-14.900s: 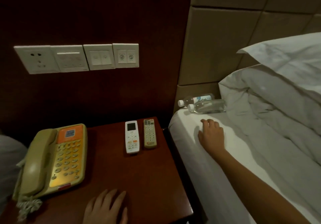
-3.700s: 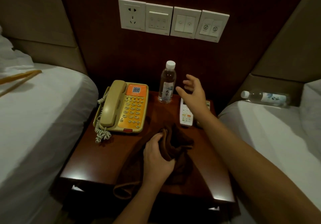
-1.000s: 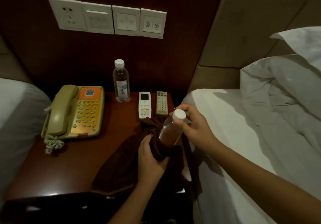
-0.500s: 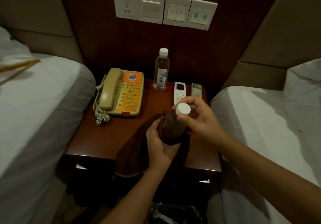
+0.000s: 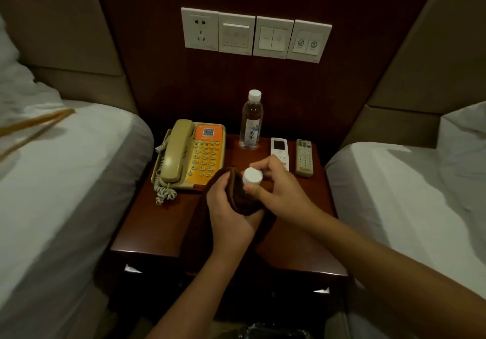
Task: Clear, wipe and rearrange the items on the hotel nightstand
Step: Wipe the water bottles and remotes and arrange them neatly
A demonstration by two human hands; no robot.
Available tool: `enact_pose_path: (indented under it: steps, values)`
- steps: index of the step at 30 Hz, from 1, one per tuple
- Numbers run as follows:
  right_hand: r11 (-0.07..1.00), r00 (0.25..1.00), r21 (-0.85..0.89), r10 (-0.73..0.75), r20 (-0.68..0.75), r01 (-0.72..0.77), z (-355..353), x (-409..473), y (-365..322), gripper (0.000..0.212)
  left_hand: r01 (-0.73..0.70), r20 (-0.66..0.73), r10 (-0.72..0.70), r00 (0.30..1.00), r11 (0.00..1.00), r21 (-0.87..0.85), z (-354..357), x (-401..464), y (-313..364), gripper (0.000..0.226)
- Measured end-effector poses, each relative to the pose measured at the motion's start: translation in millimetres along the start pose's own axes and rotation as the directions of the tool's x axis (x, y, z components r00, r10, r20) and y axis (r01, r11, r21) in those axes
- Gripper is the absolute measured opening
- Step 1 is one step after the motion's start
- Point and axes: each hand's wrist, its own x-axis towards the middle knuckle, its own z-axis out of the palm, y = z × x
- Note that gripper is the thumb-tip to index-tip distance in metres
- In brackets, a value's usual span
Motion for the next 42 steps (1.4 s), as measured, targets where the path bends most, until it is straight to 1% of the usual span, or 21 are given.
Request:
enact_pose_path:
  steps: [3,5,9,13,16,17,18,19,20,22,23,24,27,31,35,37,38,39,40,41,42]
  values:
    - [0.986,0.971,-0.136,-0.059,0.231,0.093,-15,7,-3,0.042,0.017,0.040,-0.018,0.999,1.000,0.020,-3,8,7,0.085]
    - [0.963,0.953,-0.222,-0.087,0.289,0.155,-22,12,-4,0.044,0.008,0.094,-0.014,0.995,0.998,0.061,-4,13,11,0.081]
    - [0.930,0.970,-0.335,-0.076,0.231,0.153,-19,17,-6,0.037,0.042,0.123,-0.051,0.991,0.996,0.073,-1,19,12,0.075]
    - [0.895,0.993,-0.438,-0.036,0.110,0.081,-13,13,-15,0.035,0.068,0.119,-0.075,0.990,0.996,0.064,1,20,13,0.073]
    - [0.790,0.999,-0.613,-0.021,-0.038,-0.006,-3,6,-25,0.037,0.084,0.099,-0.090,0.991,0.995,0.061,6,20,12,0.076]
    - [0.751,0.998,-0.659,-0.017,-0.058,-0.026,-3,6,-28,0.038,0.095,0.098,-0.101,0.990,0.994,0.062,7,20,11,0.078]
    - [0.733,0.999,-0.680,-0.017,-0.039,-0.014,-7,7,-30,0.039,0.108,0.105,-0.115,0.988,0.992,0.065,7,21,11,0.078]
    - [0.746,1.000,-0.666,-0.006,0.025,0.021,-12,11,-31,0.040,0.124,0.117,-0.132,0.984,0.990,0.072,7,23,10,0.077]
    - [0.791,0.992,-0.608,0.011,0.127,0.069,-20,15,-30,0.041,0.137,0.133,-0.147,0.980,0.988,0.077,6,25,10,0.077]
    - [0.899,0.927,-0.411,0.017,0.374,0.149,-36,25,-28,0.048,0.151,0.155,-0.163,0.974,0.985,0.088,4,29,11,0.077]
    - [0.926,0.898,-0.337,-0.005,0.440,0.170,-40,28,-25,0.050,0.150,0.158,-0.163,0.974,0.984,0.092,4,30,12,0.077]
    - [0.940,0.889,-0.293,-0.026,0.457,0.177,-41,28,-22,0.049,0.148,0.160,-0.161,0.974,0.985,0.092,4,31,13,0.075]
    - [0.947,0.916,-0.252,-0.086,0.391,0.197,-36,27,-16,0.046,0.151,0.146,-0.161,0.976,0.986,0.077,5,29,15,0.070]
    - [0.936,0.959,-0.303,-0.095,0.268,0.177,-26,20,-18,0.042,0.175,0.128,-0.180,0.975,0.983,0.050,7,23,11,0.070]
    - [0.907,0.998,-0.418,-0.021,0.064,0.045,-9,11,-25,0.036,0.186,0.079,-0.191,0.978,0.981,0.062,13,18,9,0.077]
    - [0.874,0.998,-0.484,0.000,-0.067,-0.032,-2,9,-27,0.036,0.210,0.077,-0.214,0.974,0.976,0.057,16,17,10,0.083]
    - [0.860,0.995,-0.508,0.000,-0.100,-0.051,-3,10,-28,0.037,0.220,0.087,-0.224,0.971,0.974,0.051,16,17,10,0.083]
    - [0.849,0.997,-0.526,0.007,-0.081,-0.049,-8,12,-27,0.037,0.222,0.102,-0.227,0.969,0.974,0.052,16,18,10,0.083]
    - [0.855,1.000,-0.518,0.030,-0.002,-0.027,-15,16,-26,0.038,0.218,0.122,-0.224,0.967,0.974,0.061,16,19,10,0.083]
    - [0.882,0.989,-0.471,0.066,0.129,0.003,-26,21,-25,0.038,0.212,0.143,-0.220,0.965,0.975,0.071,15,20,10,0.083]
    - [0.919,0.954,-0.393,0.098,0.282,0.022,-36,26,-24,0.041,0.207,0.158,-0.218,0.963,0.975,0.081,14,22,10,0.082]
